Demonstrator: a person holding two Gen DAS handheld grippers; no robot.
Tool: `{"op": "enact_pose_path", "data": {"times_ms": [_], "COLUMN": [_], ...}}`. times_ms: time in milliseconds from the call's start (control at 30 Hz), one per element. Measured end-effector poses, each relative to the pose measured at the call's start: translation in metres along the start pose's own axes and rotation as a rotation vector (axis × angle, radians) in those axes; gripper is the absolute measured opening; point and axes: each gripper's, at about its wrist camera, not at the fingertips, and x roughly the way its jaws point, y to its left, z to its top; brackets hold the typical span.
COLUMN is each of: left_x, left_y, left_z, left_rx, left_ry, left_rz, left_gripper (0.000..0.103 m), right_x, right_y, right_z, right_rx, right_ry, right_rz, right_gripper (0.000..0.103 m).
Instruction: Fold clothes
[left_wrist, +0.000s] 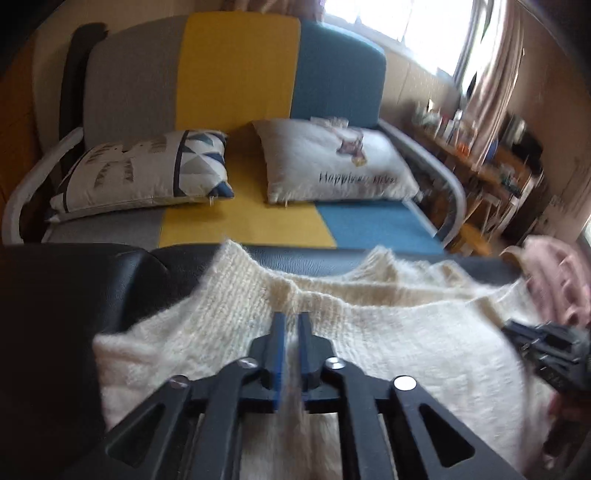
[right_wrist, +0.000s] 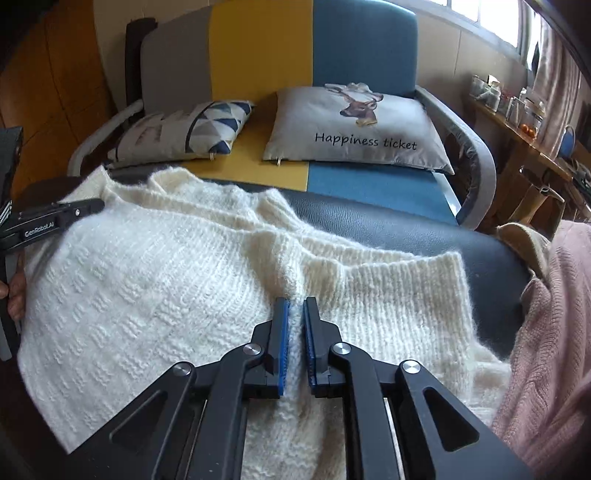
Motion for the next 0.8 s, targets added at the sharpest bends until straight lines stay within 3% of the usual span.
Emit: {"op": "enact_pose_path", "data": {"times_ms": [100,233,333,500,633,700,767,800], "left_x": [-0.025,-0.022,-0.011,-0.025,-0.042,-0.044,-0.031,-0.032], "left_y": [-0.004,-0.022,-0.028,-0.027,-0.016,-0.006,0.006,0.010], "left_z": [-0.007,-0.024,-0.038,-0.035,-0.040,-0.045,-0.055,-0.059], "left_rx": [0.036,0.127,0.145,0.081,0.049,0.019,-0.004,-0.013], "left_ry": [-0.046,0.006,-0.002,-0.043,-0.056,-0.036,0.007,-0.019], "left_rz": [-0.054,-0.040,0.005,0.014,0.041,0.064,0.080,0.061], "left_gripper": [0.009,0.010,0.013,0.015,0.021,0.023,0.023,0.023], "right_x": [-0.021,-0.036,-0.021,-0.019,-0.047,-0.054,-0.045,-0.037], "right_y": [0.007,0.026,0.037,0.036,0.026,0.017,0.006,0.000], "right_z": [-0.001,-0.009,-0.022,-0.033,-0.033,-0.037,-0.046,-0.052], "right_rx": [-0.017,-0.054,-0.072,-0.056,-0.008,0.015,0.042,0.061], "right_ry": [-0.052,-0.079,-0.045,-0.075,-0.124,-0.127,-0.074,-0.041], "right_rz": [0.008,0.055,0.041,0.043,0.041,0.016,-0.016,-0.012], "right_gripper": [0.016,0.025,0.043,0.048,0.049,0.064,0.066,0.067]}}
